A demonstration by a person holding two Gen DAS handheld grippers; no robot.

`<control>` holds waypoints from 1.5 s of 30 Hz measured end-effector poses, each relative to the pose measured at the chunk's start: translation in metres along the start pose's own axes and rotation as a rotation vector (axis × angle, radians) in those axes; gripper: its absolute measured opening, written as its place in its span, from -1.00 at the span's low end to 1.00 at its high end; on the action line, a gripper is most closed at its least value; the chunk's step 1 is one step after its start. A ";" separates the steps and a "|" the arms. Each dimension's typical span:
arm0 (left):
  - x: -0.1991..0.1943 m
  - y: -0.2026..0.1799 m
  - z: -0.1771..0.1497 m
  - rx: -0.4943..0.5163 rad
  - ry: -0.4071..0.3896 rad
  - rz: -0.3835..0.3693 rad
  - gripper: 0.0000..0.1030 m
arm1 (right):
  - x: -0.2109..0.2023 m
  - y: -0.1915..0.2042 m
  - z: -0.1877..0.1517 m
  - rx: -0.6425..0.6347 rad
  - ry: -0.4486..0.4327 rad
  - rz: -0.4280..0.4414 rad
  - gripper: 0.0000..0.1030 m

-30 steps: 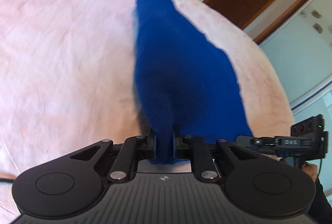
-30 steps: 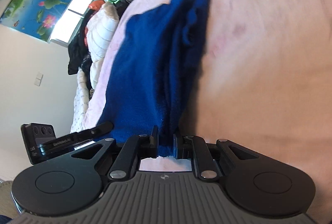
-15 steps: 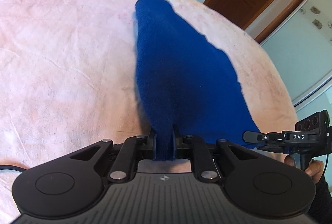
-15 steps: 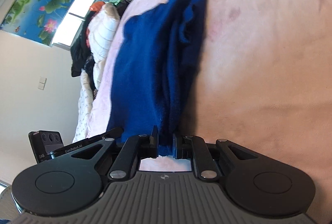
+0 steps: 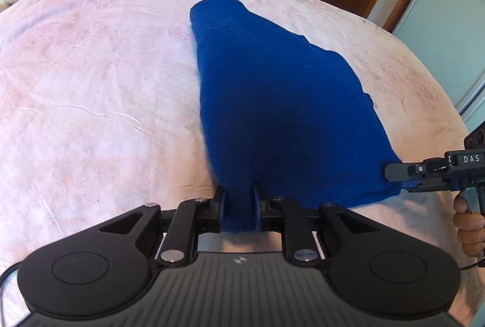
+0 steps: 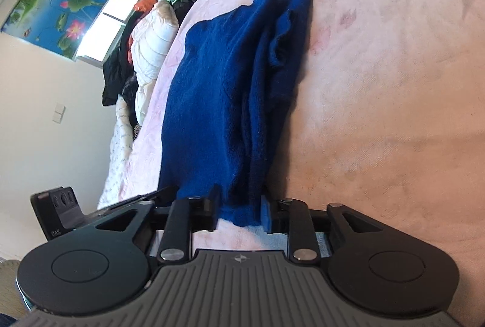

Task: Fold small clothes

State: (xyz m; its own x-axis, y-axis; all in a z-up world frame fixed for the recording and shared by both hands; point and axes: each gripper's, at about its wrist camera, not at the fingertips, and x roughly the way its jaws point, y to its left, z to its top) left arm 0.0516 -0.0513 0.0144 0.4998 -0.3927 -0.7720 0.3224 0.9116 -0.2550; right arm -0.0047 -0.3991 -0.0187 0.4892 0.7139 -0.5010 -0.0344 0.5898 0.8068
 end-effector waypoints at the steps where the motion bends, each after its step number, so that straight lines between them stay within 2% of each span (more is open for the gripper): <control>1: 0.000 0.000 0.000 -0.009 0.001 -0.005 -0.59 | 0.000 -0.002 0.001 0.013 -0.006 0.005 -0.26; 3: 0.003 0.000 0.001 -0.022 -0.006 -0.009 -0.50 | 0.003 -0.005 0.004 0.043 -0.008 0.017 -0.18; 8: 0.004 -0.005 -0.002 -0.011 -0.022 0.002 -0.48 | 0.011 -0.005 0.004 0.068 0.002 0.023 -0.21; 10: 0.003 -0.004 -0.003 -0.009 -0.023 -0.001 -0.63 | 0.013 -0.002 0.002 0.046 0.014 -0.004 -0.42; 13: 0.002 -0.002 -0.003 -0.012 -0.017 -0.009 -0.69 | 0.014 0.003 -0.002 0.010 0.020 -0.033 -0.66; 21: -0.010 -0.003 -0.005 0.004 -0.021 -0.014 -0.76 | 0.009 0.014 -0.004 -0.025 0.028 -0.046 -0.67; 27: -0.013 0.006 -0.006 -0.019 -0.015 -0.039 -0.74 | 0.005 0.011 -0.003 -0.005 0.022 -0.040 -0.66; 30: -0.031 0.018 -0.007 -0.071 -0.070 -0.075 -0.71 | 0.006 0.005 -0.003 0.019 0.023 -0.034 -0.52; 31: -0.041 0.023 -0.006 -0.091 -0.104 -0.083 -0.71 | 0.003 0.007 -0.001 0.013 0.013 -0.028 -0.42; 32: -0.051 0.028 -0.003 -0.105 -0.138 -0.086 -0.70 | -0.004 0.008 0.003 0.002 -0.015 -0.024 -0.36; 34: -0.062 0.032 0.008 -0.114 -0.197 -0.065 -0.59 | -0.018 0.010 0.020 -0.010 -0.095 -0.036 0.02; 36: -0.062 0.027 0.019 -0.099 -0.235 -0.017 -0.10 | -0.024 0.014 0.047 -0.039 -0.173 -0.079 0.09; 38: -0.050 0.017 0.025 -0.074 -0.242 0.017 0.11 | -0.017 0.014 0.081 -0.035 -0.223 -0.117 0.09; 41: -0.019 0.000 0.025 -0.033 -0.180 0.019 0.11 | 0.008 0.020 0.121 -0.051 -0.260 -0.151 0.09; 45: 0.011 -0.019 0.011 0.057 -0.089 0.068 0.10 | 0.055 0.021 0.153 -0.081 -0.236 -0.306 0.07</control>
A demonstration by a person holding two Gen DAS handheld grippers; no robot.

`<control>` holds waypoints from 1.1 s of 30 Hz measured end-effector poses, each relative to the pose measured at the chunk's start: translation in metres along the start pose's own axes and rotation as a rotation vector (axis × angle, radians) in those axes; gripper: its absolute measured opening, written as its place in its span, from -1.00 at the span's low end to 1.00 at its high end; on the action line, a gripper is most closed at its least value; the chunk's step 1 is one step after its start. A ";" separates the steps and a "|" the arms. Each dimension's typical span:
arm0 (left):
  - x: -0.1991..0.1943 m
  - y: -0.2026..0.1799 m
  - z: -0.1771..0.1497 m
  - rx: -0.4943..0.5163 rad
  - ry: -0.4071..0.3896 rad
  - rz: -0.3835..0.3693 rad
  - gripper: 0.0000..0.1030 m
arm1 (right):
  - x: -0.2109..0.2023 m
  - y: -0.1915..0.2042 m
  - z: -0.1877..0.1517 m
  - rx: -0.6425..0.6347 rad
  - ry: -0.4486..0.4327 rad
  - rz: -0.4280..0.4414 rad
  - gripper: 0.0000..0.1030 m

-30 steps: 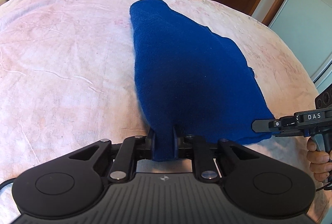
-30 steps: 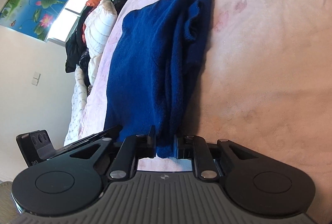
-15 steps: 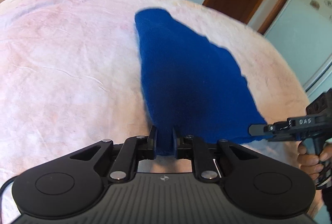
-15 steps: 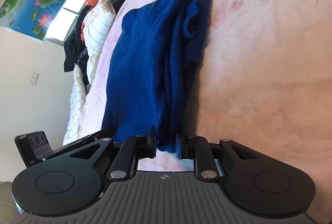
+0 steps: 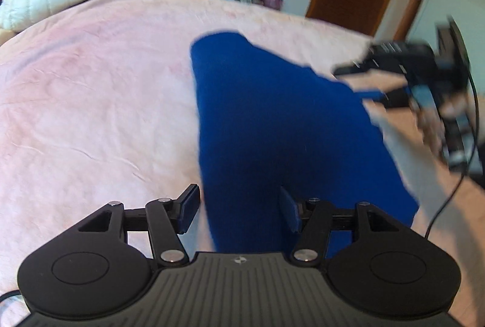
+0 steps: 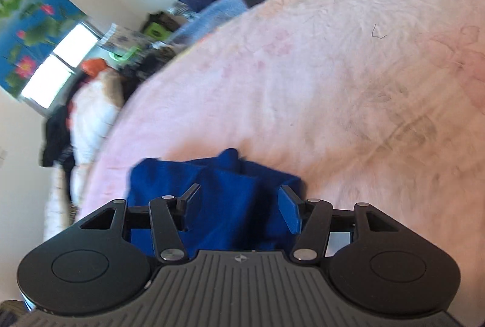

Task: Fold small clothes

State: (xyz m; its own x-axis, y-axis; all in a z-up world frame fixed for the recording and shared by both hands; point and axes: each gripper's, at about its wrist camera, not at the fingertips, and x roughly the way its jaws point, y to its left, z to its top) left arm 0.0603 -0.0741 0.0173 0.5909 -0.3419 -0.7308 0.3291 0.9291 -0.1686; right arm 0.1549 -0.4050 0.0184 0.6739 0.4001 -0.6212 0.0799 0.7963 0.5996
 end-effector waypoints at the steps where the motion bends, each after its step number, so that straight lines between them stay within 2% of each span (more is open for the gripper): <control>1: 0.003 -0.002 -0.004 0.009 0.008 0.000 0.10 | 0.010 0.002 -0.001 -0.015 0.021 0.004 -0.17; 3: 0.001 -0.004 -0.011 0.038 -0.015 0.004 0.14 | 0.023 0.011 -0.009 -0.079 0.055 0.003 -0.77; 5: 0.001 -0.005 -0.012 0.056 -0.014 0.000 0.14 | 0.019 0.021 -0.016 -0.176 0.007 -0.021 -0.78; 8: 0.000 -0.002 -0.013 0.068 -0.013 -0.009 0.14 | -0.002 0.004 -0.010 -0.112 -0.063 0.012 -0.86; 10: 0.002 -0.006 -0.015 0.099 -0.023 0.003 0.20 | 0.004 -0.012 -0.013 -0.096 -0.032 -0.035 -0.90; 12: 0.004 -0.010 -0.015 0.114 -0.028 0.016 0.25 | 0.007 -0.013 -0.020 -0.119 -0.043 -0.039 -0.91; 14: 0.002 -0.009 -0.014 0.100 -0.022 0.023 0.27 | 0.001 -0.012 -0.022 -0.079 -0.046 0.004 -0.64; 15: -0.001 -0.006 -0.013 0.080 -0.021 0.029 0.28 | -0.005 -0.012 -0.022 -0.057 -0.052 0.013 -0.43; 16: -0.005 -0.003 -0.013 0.059 -0.022 0.028 0.28 | -0.013 -0.011 -0.024 -0.042 -0.063 0.013 -0.09; 18: -0.013 0.008 -0.015 0.000 -0.010 -0.010 0.29 | -0.035 -0.008 -0.033 -0.030 -0.075 0.041 0.28; 19: -0.017 0.017 -0.017 -0.045 -0.002 -0.045 0.29 | -0.046 -0.007 -0.042 -0.035 -0.060 0.071 0.32; 22: -0.020 0.035 -0.023 -0.163 0.003 -0.128 0.29 | -0.066 -0.011 -0.075 -0.041 0.080 0.143 0.31; 24: -0.018 0.040 -0.022 -0.210 -0.004 -0.156 0.30 | -0.071 -0.013 -0.096 -0.038 0.142 0.149 0.25; 26: -0.014 0.038 -0.018 -0.233 0.008 -0.193 0.27 | -0.072 -0.014 -0.115 -0.017 0.182 0.207 0.17; 27: -0.011 0.036 -0.016 -0.239 0.018 -0.211 -0.12 | -0.072 -0.012 -0.121 -0.009 0.199 0.234 0.01; 28: -0.006 0.033 -0.014 -0.237 0.045 -0.222 -0.51 | -0.070 -0.009 -0.125 -0.004 0.220 0.243 -0.60; 29: -0.002 0.030 -0.013 -0.226 0.067 -0.206 -0.71 | -0.066 -0.007 -0.127 0.002 0.242 0.242 -0.69; 33: -0.017 0.020 -0.006 -0.152 0.045 -0.160 -0.76 | -0.070 0.002 -0.132 -0.029 0.232 0.233 -0.70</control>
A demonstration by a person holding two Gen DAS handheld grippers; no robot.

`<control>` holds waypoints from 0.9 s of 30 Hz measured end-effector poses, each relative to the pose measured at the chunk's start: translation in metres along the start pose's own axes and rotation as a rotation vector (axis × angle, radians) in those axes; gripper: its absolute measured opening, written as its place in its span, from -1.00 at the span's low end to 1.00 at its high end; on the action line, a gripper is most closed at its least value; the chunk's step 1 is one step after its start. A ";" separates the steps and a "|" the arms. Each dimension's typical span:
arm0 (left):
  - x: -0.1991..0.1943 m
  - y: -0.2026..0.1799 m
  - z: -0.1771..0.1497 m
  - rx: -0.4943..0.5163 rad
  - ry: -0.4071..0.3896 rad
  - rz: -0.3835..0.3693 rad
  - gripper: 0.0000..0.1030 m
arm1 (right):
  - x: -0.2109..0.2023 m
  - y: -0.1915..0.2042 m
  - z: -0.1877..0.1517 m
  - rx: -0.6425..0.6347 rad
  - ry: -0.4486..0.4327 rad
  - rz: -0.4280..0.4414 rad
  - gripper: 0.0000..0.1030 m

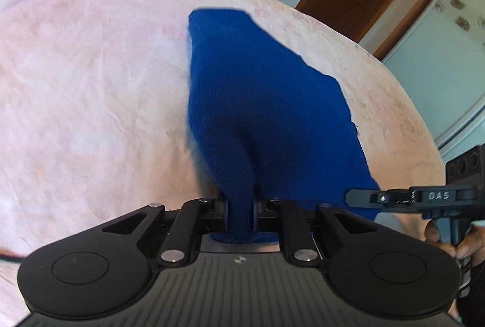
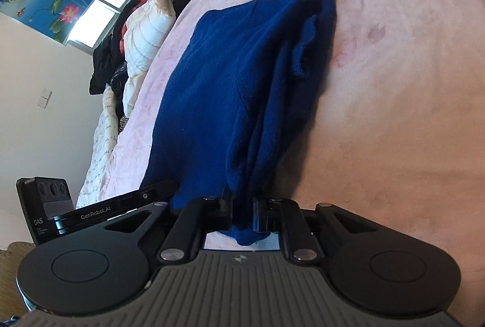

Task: Fold small clothes

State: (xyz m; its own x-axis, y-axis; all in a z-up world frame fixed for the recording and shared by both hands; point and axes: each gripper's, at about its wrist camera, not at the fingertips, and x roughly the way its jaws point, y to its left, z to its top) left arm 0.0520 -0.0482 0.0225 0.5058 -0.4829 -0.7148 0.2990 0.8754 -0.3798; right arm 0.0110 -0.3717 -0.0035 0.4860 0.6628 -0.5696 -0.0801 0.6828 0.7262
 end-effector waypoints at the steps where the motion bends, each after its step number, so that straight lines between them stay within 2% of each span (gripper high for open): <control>1: -0.009 -0.004 0.001 0.036 -0.018 0.007 -0.76 | -0.005 0.005 0.000 -0.020 -0.006 0.008 -0.70; 3: -0.020 -0.008 0.001 0.080 -0.011 0.003 -0.76 | -0.012 0.014 -0.004 -0.062 -0.004 0.002 -0.71; 5: -0.013 -0.010 -0.005 0.121 0.020 0.042 -0.76 | -0.010 0.016 -0.010 -0.098 0.018 -0.030 -0.71; 7: 0.000 -0.010 -0.012 0.133 0.045 0.082 -0.76 | 0.000 0.006 -0.014 -0.071 0.034 -0.045 -0.75; 8: 0.001 -0.010 -0.015 0.130 0.027 0.083 -0.72 | 0.000 0.003 -0.014 -0.055 0.026 -0.025 -0.74; 10: -0.007 -0.013 -0.016 0.143 0.004 0.094 -0.69 | -0.004 -0.001 -0.013 -0.014 0.016 -0.006 -0.57; 13: -0.031 -0.021 -0.021 0.204 -0.078 0.190 -0.51 | -0.023 0.002 -0.017 -0.039 -0.024 -0.032 -0.44; 15: -0.043 -0.034 -0.023 0.272 -0.166 0.248 -0.11 | -0.041 0.010 -0.009 -0.106 -0.094 -0.079 -0.44; 16: -0.045 -0.044 -0.024 0.316 -0.205 0.250 0.07 | -0.046 0.017 -0.001 -0.143 -0.130 -0.095 -0.42; 17: -0.044 -0.054 -0.024 0.350 -0.228 0.240 0.45 | -0.047 0.023 0.011 -0.172 -0.159 -0.103 -0.39; 18: -0.037 -0.063 -0.023 0.380 -0.241 0.229 0.56 | -0.045 0.030 0.023 -0.193 -0.178 -0.103 -0.32; 20: -0.018 -0.079 -0.021 0.429 -0.233 0.238 0.56 | -0.025 0.048 0.056 -0.253 -0.199 -0.098 -0.24; 22: 0.002 -0.091 -0.022 0.493 -0.214 0.248 0.55 | 0.006 0.063 0.086 -0.306 -0.189 -0.118 -0.05; 24: 0.019 -0.093 -0.026 0.537 -0.181 0.278 0.55 | 0.038 0.074 0.108 -0.402 -0.183 -0.195 0.10; 26: 0.035 -0.081 -0.031 0.558 -0.105 0.277 0.56 | 0.069 0.070 0.122 -0.456 -0.146 -0.291 0.08; 27: 0.037 -0.071 -0.031 0.531 -0.123 0.239 0.56 | 0.081 0.063 0.127 -0.463 -0.120 -0.340 0.10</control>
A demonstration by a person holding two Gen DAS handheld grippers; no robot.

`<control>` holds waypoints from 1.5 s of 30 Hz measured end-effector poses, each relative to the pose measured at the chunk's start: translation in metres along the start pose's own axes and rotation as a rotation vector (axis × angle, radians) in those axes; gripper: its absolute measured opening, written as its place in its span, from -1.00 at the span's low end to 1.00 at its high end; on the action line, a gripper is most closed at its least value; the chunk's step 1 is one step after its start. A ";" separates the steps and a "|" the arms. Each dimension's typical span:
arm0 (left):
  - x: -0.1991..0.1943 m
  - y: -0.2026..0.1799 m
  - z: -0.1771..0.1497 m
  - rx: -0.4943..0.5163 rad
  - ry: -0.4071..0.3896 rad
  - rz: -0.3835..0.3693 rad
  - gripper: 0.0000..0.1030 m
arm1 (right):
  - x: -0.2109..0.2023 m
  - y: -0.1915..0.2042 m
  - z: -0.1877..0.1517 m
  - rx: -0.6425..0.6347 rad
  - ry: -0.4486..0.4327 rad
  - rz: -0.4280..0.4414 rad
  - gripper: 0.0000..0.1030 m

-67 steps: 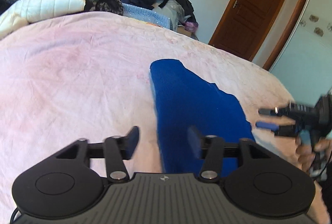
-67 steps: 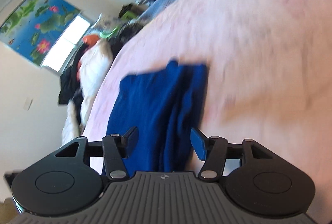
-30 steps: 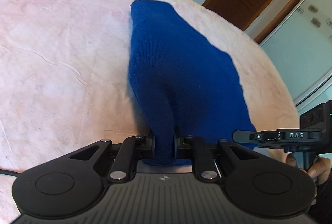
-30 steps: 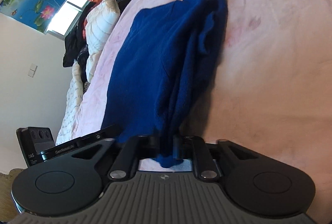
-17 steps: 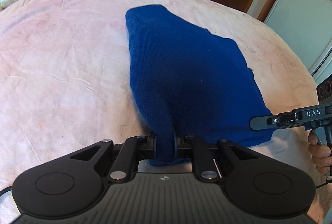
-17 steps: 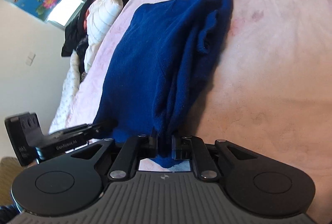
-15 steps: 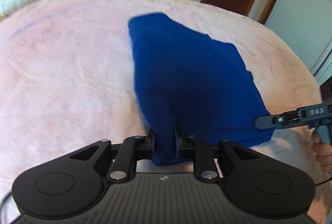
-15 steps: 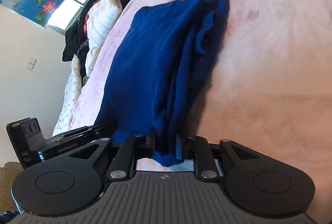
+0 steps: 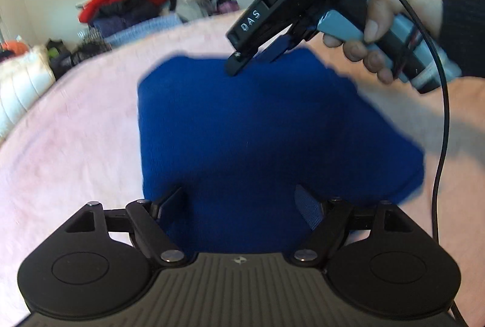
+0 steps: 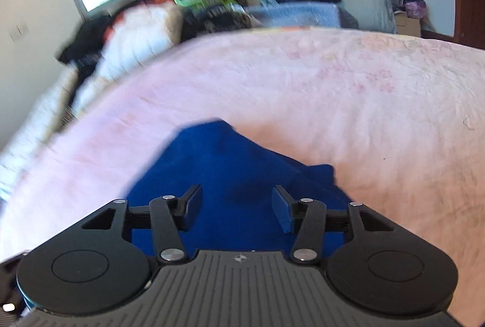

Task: Fold small clothes

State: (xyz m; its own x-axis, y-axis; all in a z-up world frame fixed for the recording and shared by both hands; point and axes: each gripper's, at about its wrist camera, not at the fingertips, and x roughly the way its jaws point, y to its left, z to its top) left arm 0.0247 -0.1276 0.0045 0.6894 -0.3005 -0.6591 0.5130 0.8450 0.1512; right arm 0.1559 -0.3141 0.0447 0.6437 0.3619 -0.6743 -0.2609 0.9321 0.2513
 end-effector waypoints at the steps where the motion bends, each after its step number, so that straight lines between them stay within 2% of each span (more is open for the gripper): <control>1: 0.002 0.009 -0.004 -0.035 -0.002 -0.039 0.56 | 0.016 -0.007 -0.006 0.003 0.057 -0.022 0.09; 2: 0.003 0.018 -0.005 -0.060 -0.003 -0.064 0.59 | 0.018 -0.014 -0.013 -0.003 0.021 0.008 0.11; 5: 0.008 0.024 -0.003 -0.049 -0.004 -0.071 0.64 | 0.013 -0.029 -0.016 0.068 0.012 0.065 0.04; 8: 0.002 0.022 0.000 -0.027 -0.007 -0.049 0.63 | 0.011 -0.024 -0.006 0.068 0.038 0.034 -0.04; 10: -0.007 0.019 0.001 -0.023 -0.027 -0.052 0.61 | 0.000 -0.010 0.002 0.063 -0.010 0.015 -0.14; 12: -0.009 0.018 0.002 -0.024 -0.033 -0.087 0.61 | -0.005 0.016 0.011 0.021 -0.046 0.136 -0.13; 14: -0.003 0.017 0.004 -0.017 -0.009 -0.090 0.61 | 0.007 0.044 0.020 -0.002 0.006 0.269 0.04; 16: 0.005 0.017 0.001 -0.017 0.007 -0.091 0.64 | 0.031 0.073 0.029 -0.052 0.072 0.336 0.15; 18: 0.008 0.022 -0.002 -0.037 0.001 -0.106 0.68 | 0.065 0.088 0.033 -0.078 0.151 0.282 0.20; 19: 0.009 0.022 -0.003 -0.040 -0.006 -0.105 0.68 | 0.082 0.087 0.034 -0.077 0.179 0.223 0.04; 21: 0.010 0.021 -0.008 -0.024 -0.032 -0.097 0.70 | 0.094 0.073 0.038 -0.022 0.133 0.232 -0.05; 23: 0.011 0.023 -0.007 -0.038 -0.031 -0.100 0.71 | 0.093 0.058 0.041 0.109 0.145 0.244 -0.18; 24: 0.011 0.023 -0.007 -0.039 -0.030 -0.096 0.71 | 0.086 0.057 0.041 0.126 0.144 0.232 -0.19; 27: 0.005 0.022 -0.008 -0.045 -0.031 -0.078 0.71 | 0.040 0.056 0.026 0.130 0.070 0.215 0.05; 29: 0.004 0.023 -0.009 -0.055 -0.030 -0.075 0.71 | 0.001 0.048 0.008 0.139 0.018 0.286 0.27; 30: 0.004 0.023 -0.009 -0.057 -0.030 -0.073 0.71 | -0.017 0.045 -0.004 0.150 0.005 0.315 0.44; 31: 0.005 0.020 -0.008 -0.058 -0.031 -0.071 0.72 | -0.031 0.042 -0.016 0.167 0.003 0.328 0.52; 33: 0.005 0.017 -0.008 -0.058 -0.032 -0.068 0.73 | -0.046 0.033 -0.044 0.185 0.031 0.316 0.52; 35: 0.005 0.016 -0.009 -0.058 -0.039 -0.066 0.76 | -0.042 0.022 -0.071 0.204 0.065 0.240 0.33; 36: 0.001 0.012 -0.015 -0.055 -0.049 -0.062 0.78 | -0.044 0.016 -0.082 0.186 0.005 0.263 0.28; 37: 0.000 0.012 -0.017 -0.055 -0.057 -0.060 0.78 | -0.046 0.011 -0.089 0.184 -0.024 0.284 0.14; 39: -0.002 0.011 -0.019 -0.062 -0.056 -0.057 0.78 | -0.047 0.003 -0.089 0.269 -0.037 0.259 -0.03; 41: -0.004 0.010 -0.019 -0.064 -0.049 -0.047 0.78 | -0.055 0.005 -0.086 0.335 -0.042 0.226 0.04; 44: -0.007 0.008 -0.019 -0.074 -0.041 -0.033 0.79 | -0.082 0.028 -0.090 0.272 -0.093 0.188 0.19; 45: -0.009 0.007 -0.020 -0.079 -0.039 -0.024 0.79 | -0.091 0.034 -0.093 0.250 -0.102 0.190 0.30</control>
State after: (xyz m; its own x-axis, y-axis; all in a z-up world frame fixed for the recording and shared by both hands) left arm 0.0121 -0.1102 -0.0028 0.6976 -0.3368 -0.6324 0.4888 0.8691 0.0762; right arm 0.0213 -0.3162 0.0498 0.6725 0.5174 -0.5292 -0.2068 0.8179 0.5369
